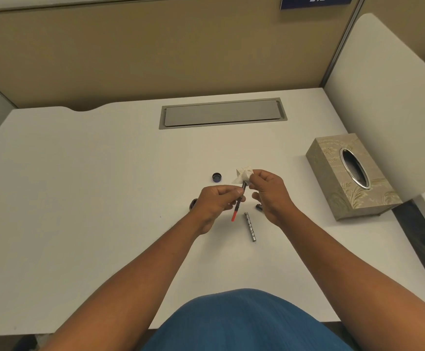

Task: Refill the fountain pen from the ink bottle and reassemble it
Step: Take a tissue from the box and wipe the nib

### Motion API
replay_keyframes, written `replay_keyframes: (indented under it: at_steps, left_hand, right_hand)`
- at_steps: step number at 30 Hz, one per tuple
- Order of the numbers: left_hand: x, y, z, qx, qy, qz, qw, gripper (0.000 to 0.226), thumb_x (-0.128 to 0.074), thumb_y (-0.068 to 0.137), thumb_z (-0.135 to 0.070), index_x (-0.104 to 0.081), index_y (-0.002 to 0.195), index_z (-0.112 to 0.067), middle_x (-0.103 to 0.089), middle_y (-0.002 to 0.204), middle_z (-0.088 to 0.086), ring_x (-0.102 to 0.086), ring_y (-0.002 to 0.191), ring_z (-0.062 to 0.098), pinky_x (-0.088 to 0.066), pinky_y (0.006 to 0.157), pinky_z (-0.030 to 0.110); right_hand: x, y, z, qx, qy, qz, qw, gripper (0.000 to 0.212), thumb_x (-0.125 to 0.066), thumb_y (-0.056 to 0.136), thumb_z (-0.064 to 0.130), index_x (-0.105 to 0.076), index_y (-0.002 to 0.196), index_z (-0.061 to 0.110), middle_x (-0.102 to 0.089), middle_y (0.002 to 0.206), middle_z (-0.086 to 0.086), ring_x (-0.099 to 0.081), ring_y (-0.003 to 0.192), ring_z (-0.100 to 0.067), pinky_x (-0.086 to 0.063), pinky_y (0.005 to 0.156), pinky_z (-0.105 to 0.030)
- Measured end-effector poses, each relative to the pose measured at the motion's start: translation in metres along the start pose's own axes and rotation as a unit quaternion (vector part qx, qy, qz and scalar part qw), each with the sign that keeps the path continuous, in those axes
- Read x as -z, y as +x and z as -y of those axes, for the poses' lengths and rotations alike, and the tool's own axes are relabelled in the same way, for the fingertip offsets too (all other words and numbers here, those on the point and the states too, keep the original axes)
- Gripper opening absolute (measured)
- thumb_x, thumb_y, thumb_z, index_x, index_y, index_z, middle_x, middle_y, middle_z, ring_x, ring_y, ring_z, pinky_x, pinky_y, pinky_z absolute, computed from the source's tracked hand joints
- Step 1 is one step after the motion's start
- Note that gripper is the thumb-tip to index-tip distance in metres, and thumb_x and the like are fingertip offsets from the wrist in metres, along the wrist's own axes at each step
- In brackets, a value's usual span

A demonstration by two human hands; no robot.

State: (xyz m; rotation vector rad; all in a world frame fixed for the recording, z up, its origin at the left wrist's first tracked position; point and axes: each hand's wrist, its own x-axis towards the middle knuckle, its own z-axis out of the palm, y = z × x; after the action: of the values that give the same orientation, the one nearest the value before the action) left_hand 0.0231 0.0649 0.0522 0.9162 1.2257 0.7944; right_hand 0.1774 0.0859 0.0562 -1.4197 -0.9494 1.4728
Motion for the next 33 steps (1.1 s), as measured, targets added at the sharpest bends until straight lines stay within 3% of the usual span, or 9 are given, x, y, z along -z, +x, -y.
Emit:
replay_keyframes:
  at_steps: [5,8,11,14,17,21,24,28,33]
  left_hand:
    - [-0.001,0.003,-0.002,-0.010,0.021,-0.020,1.000,0.012,-0.074,0.089,-0.023,-0.076,0.097,-0.014,-0.072,0.076,-0.007,-0.063,0.081,0.012,-0.051,0.088,0.036]
    - [-0.002,0.002,-0.004,0.009,0.019,0.013,1.000,0.024,-0.063,0.097,-0.029,-0.074,0.106,-0.009,-0.072,0.090,0.000,-0.064,0.082,0.011,-0.053,0.081,0.027]
    - [0.000,0.002,-0.003,0.025,0.037,0.025,0.999,0.024,-0.060,0.098,-0.031,-0.076,0.104,-0.013,-0.074,0.100,0.005,-0.063,0.088,0.015,-0.048,0.085,0.031]
    - [0.001,0.002,-0.005,0.018,0.082,0.003,0.996,0.021,-0.067,0.093,-0.029,-0.078,0.097,-0.011,-0.075,0.089,0.003,-0.061,0.086,0.013,-0.046,0.081,0.027]
    - [-0.002,0.004,-0.005,-0.014,0.124,-0.037,0.991,0.021,-0.074,0.088,-0.028,-0.079,0.092,-0.008,-0.074,0.079,-0.001,-0.062,0.077,0.006,-0.045,0.075,0.020]
    - [-0.011,0.003,-0.006,-0.057,0.240,-0.099,0.964,0.016,-0.078,0.084,-0.031,-0.079,0.090,-0.016,-0.072,0.076,-0.005,-0.060,0.065,-0.004,-0.038,0.054,0.001]
    - [-0.011,0.001,-0.006,-0.061,0.295,-0.104,0.948,0.017,-0.076,0.084,-0.035,-0.077,0.089,-0.019,-0.071,0.071,-0.005,-0.058,0.054,0.000,-0.037,0.048,0.004]
    - [0.002,-0.003,-0.002,-0.053,0.283,-0.077,0.955,0.013,-0.074,0.085,-0.041,-0.078,0.086,-0.029,-0.070,0.082,-0.011,-0.054,0.071,0.009,-0.042,0.063,0.020]
    - [0.015,-0.009,-0.014,-0.012,0.160,0.009,0.987,0.005,-0.076,0.087,-0.027,-0.076,0.092,-0.025,-0.066,0.092,-0.024,-0.062,0.075,-0.009,-0.047,0.077,0.020]
  right_hand:
    - [0.001,0.000,0.002,0.006,-0.008,-0.003,1.000,0.012,-0.064,0.093,0.024,-0.071,0.088,0.017,-0.063,0.088,-0.003,-0.050,0.083,-0.015,-0.039,0.072,-0.031]
    - [-0.001,-0.001,0.002,0.011,-0.008,-0.005,1.000,0.013,-0.063,0.093,0.020,-0.069,0.081,0.017,-0.061,0.079,-0.001,-0.049,0.079,-0.014,-0.039,0.071,-0.031]
    - [-0.001,-0.001,0.000,0.019,-0.026,-0.007,0.999,0.013,-0.064,0.092,0.019,-0.070,0.082,0.014,-0.062,0.075,0.002,-0.052,0.077,-0.012,-0.041,0.071,-0.030]
    - [0.000,-0.002,-0.003,0.044,-0.033,-0.004,0.998,0.011,-0.061,0.093,0.011,-0.070,0.087,0.006,-0.064,0.066,0.010,-0.054,0.063,0.000,-0.042,0.062,-0.015]
    - [0.001,-0.001,-0.004,0.067,-0.049,-0.017,0.996,0.011,-0.060,0.092,0.004,-0.070,0.088,0.002,-0.066,0.070,0.005,-0.055,0.057,0.004,-0.041,0.057,-0.007]
    - [0.000,0.003,-0.009,0.069,-0.064,-0.035,0.995,0.011,-0.066,0.089,0.015,-0.072,0.086,0.005,-0.073,0.085,-0.010,-0.064,0.077,-0.009,-0.048,0.074,-0.020]
    - [0.002,0.005,-0.008,0.061,-0.044,-0.057,0.996,0.013,-0.066,0.090,0.017,-0.072,0.088,0.006,-0.071,0.077,0.003,-0.060,0.069,-0.002,-0.045,0.070,-0.021]
    - [0.012,0.012,-0.003,0.049,-0.054,-0.045,0.996,0.011,-0.063,0.092,0.015,-0.070,0.087,0.009,-0.061,0.069,0.011,-0.052,0.061,0.004,-0.039,0.067,-0.021]
    - [0.022,0.019,0.009,-0.002,-0.103,0.048,0.994,0.014,-0.063,0.092,0.018,-0.071,0.093,0.007,-0.063,0.085,-0.001,-0.050,0.080,-0.013,-0.039,0.071,-0.031]
